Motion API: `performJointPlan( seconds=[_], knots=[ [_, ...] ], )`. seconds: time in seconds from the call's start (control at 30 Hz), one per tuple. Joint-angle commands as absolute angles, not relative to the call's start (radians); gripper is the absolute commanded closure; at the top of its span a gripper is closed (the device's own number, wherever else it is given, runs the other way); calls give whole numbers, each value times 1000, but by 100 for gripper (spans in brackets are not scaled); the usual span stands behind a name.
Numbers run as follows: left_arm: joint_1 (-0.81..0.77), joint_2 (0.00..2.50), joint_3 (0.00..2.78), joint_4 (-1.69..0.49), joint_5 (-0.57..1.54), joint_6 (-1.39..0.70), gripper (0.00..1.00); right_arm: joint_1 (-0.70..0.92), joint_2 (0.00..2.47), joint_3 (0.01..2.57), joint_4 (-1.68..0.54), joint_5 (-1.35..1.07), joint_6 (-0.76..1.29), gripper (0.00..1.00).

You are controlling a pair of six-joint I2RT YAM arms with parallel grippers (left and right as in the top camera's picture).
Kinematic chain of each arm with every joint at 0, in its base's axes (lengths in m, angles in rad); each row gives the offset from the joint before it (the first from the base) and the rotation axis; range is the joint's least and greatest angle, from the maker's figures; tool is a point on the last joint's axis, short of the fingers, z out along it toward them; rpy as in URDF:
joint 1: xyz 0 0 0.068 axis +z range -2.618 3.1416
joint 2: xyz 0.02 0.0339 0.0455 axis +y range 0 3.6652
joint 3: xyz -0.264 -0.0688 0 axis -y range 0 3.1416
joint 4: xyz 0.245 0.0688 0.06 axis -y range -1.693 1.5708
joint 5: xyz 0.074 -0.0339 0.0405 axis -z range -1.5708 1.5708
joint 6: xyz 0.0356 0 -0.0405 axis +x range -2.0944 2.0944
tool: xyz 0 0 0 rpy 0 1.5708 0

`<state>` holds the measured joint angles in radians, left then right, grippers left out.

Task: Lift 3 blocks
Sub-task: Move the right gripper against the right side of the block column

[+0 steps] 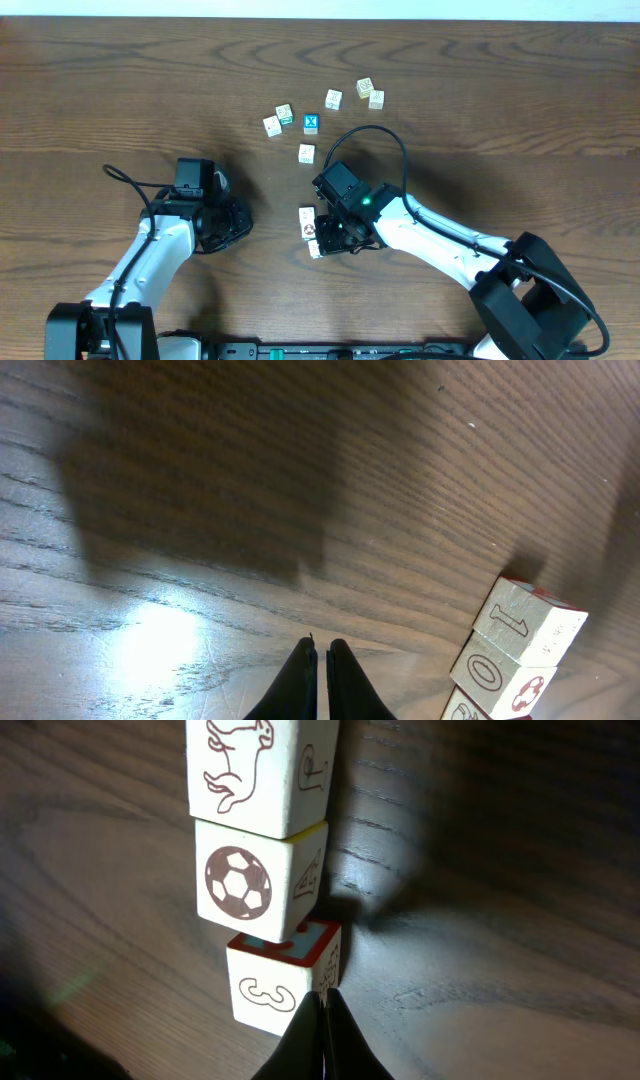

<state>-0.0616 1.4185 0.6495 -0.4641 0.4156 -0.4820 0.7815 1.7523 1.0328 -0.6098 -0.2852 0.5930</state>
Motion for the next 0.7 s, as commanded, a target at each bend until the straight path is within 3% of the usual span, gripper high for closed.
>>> performJointPlan(
  seconds=[0.0, 0.67],
  knots=[
    [-57, 1409, 644, -467, 406, -464, 93, 813, 1757, 1027, -609, -301, 605, 99],
    [-57, 1409, 644, -467, 406, -445, 93, 811, 1757, 1027, -614, -288, 604, 99]
  ],
)
